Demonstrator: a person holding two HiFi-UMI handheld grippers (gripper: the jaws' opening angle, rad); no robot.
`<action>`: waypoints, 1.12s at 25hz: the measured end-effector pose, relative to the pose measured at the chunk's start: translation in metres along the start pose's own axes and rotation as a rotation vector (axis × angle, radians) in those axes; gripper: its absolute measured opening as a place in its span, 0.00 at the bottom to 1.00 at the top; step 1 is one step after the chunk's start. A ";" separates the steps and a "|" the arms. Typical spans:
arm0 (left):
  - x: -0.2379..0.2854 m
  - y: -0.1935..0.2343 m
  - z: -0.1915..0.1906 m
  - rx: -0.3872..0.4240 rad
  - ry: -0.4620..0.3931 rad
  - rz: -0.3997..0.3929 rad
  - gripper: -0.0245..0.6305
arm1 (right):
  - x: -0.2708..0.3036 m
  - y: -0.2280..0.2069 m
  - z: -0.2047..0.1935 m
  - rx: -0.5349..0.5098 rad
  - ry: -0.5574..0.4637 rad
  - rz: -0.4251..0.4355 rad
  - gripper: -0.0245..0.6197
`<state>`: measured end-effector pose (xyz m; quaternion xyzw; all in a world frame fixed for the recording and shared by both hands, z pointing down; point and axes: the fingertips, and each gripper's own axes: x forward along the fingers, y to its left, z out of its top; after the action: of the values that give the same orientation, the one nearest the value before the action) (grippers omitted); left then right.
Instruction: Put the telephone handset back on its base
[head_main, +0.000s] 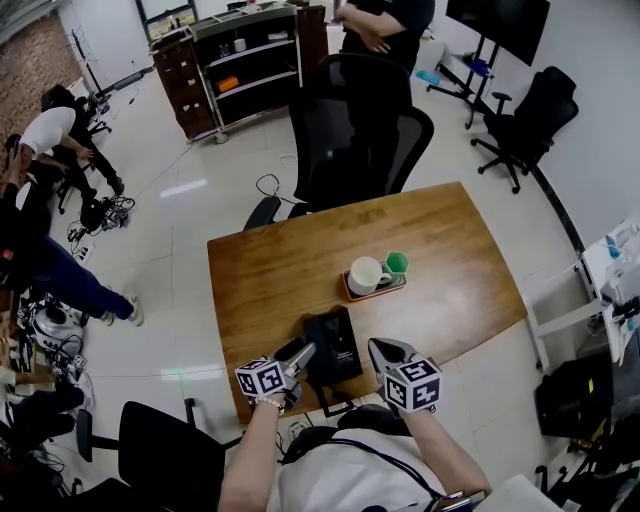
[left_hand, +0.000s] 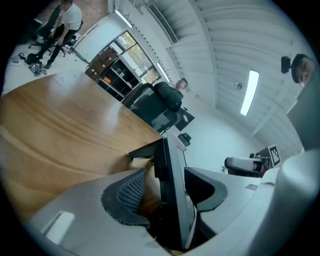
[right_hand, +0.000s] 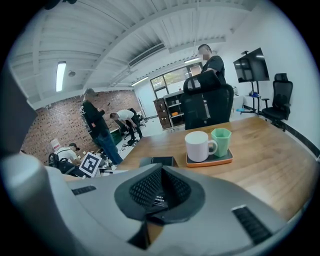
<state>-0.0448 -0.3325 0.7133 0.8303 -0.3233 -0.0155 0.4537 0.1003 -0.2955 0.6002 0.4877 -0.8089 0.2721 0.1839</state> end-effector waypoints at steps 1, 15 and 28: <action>-0.004 -0.003 0.007 -0.010 -0.029 -0.004 0.42 | -0.001 0.000 0.000 0.001 -0.001 0.000 0.04; -0.115 -0.044 0.061 0.095 -0.194 0.263 0.06 | -0.005 0.022 0.016 0.015 -0.044 0.005 0.04; -0.181 -0.066 0.044 0.170 -0.178 0.448 0.06 | -0.024 0.068 0.003 0.005 -0.058 -0.002 0.04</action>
<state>-0.1675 -0.2405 0.5881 0.7684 -0.5379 0.0398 0.3444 0.0511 -0.2552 0.5664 0.4967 -0.8128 0.2594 0.1594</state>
